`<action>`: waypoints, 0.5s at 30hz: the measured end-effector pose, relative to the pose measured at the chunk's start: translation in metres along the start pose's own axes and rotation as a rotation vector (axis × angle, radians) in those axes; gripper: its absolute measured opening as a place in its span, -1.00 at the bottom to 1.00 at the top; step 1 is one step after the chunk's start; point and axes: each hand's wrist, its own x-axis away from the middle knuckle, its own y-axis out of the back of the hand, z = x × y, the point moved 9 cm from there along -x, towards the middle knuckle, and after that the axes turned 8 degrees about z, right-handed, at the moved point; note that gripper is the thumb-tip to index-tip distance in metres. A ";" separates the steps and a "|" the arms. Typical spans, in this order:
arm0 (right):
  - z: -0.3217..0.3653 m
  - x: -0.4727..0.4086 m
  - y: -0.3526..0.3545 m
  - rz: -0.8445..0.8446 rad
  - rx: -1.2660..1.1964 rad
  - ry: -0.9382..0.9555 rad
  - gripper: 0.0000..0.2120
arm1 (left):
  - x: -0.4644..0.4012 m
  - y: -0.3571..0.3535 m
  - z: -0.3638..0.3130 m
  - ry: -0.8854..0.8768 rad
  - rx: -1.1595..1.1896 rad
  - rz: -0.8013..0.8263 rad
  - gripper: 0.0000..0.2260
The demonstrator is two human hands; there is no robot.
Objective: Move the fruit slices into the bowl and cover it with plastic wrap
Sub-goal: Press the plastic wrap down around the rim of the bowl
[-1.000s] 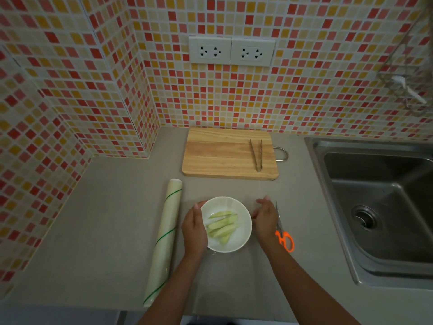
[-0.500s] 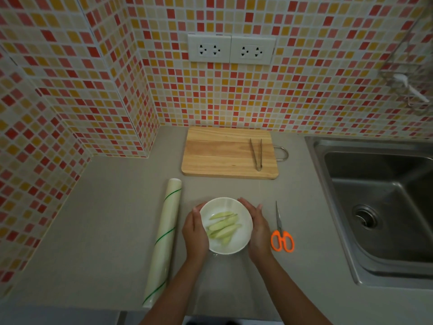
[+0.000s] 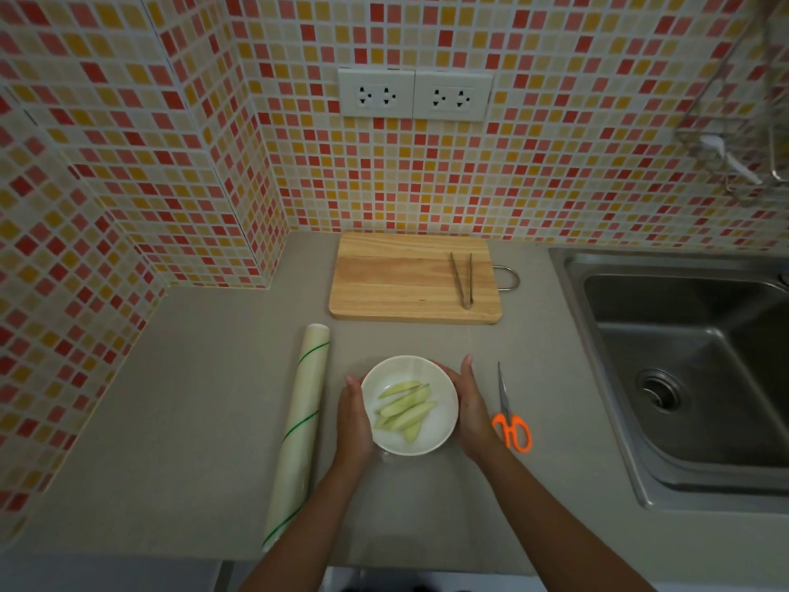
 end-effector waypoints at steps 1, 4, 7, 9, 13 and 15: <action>0.004 0.001 0.004 -0.017 0.064 -0.004 -0.29 | -0.001 0.004 -0.007 -0.033 -0.096 0.000 -0.39; 0.019 0.000 0.031 -0.223 0.174 0.036 -0.33 | 0.008 0.021 -0.022 -0.138 -0.190 -0.148 -0.50; 0.030 -0.005 0.030 -0.206 0.178 0.068 -0.36 | 0.024 0.012 -0.022 -0.164 -0.037 -0.225 -0.57; 0.021 -0.008 0.016 -0.125 0.167 -0.019 -0.36 | 0.030 -0.001 -0.016 -0.135 -0.056 -0.233 -0.58; 0.012 -0.013 0.009 -0.093 0.169 -0.070 -0.38 | 0.032 -0.001 -0.020 -0.213 -0.221 -0.323 -0.60; 0.014 -0.015 0.008 -0.056 0.172 -0.083 -0.36 | 0.028 0.000 -0.023 -0.249 -0.243 -0.300 -0.63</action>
